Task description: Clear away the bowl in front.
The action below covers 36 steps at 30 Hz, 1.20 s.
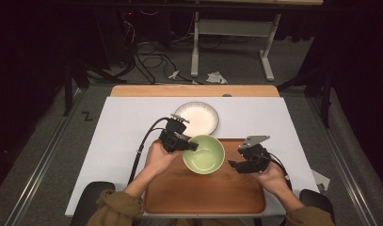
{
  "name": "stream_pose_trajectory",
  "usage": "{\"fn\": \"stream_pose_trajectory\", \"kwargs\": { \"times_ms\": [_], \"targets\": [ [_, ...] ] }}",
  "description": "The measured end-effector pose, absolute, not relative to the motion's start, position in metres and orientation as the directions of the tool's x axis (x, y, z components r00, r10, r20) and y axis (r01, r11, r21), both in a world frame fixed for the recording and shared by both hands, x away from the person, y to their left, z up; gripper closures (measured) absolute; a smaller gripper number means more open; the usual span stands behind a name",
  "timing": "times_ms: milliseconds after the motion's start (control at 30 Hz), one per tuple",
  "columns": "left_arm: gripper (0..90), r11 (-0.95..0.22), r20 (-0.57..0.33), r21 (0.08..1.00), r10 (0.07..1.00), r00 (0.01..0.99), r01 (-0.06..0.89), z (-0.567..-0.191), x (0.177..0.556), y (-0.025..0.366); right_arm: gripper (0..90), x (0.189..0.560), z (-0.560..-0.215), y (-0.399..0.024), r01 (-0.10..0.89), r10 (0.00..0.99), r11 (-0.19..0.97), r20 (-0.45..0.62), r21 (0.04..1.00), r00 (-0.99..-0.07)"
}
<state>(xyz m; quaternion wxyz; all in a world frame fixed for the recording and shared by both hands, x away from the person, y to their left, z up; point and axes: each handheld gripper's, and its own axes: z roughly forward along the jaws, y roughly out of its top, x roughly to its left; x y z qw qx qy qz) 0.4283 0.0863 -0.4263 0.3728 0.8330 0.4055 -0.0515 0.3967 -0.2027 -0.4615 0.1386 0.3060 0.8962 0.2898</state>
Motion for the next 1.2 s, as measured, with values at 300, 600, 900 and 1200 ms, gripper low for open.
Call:
{"fn": "stream_pose_trajectory", "kwargs": {
  "times_ms": [300,600,900,1200],
  "targets": [
    [82.9,-0.412,-0.381,0.557,0.645,0.663,0.721,-0.437,0.427,0.083,39.1,0.397,-0.461,-0.203,0.467,0.629,0.644,-0.071,0.606,-0.774],
    [82.9,-0.425,-0.381,0.531,0.653,0.655,0.733,-0.451,0.427,0.078,39.1,0.397,-0.461,-0.203,0.468,0.629,0.645,-0.072,0.604,-0.774],
    [82.8,-0.44,-0.386,0.509,0.651,0.653,0.74,-0.461,0.428,0.07,39.0,0.397,-0.462,-0.202,0.467,0.628,0.644,-0.072,0.606,-0.775],
    [82.8,-0.438,-0.383,0.503,0.66,0.646,0.745,-0.467,0.431,0.068,39.0,0.397,-0.462,-0.203,0.47,0.63,0.642,-0.068,0.606,-0.774]
  ]
}}
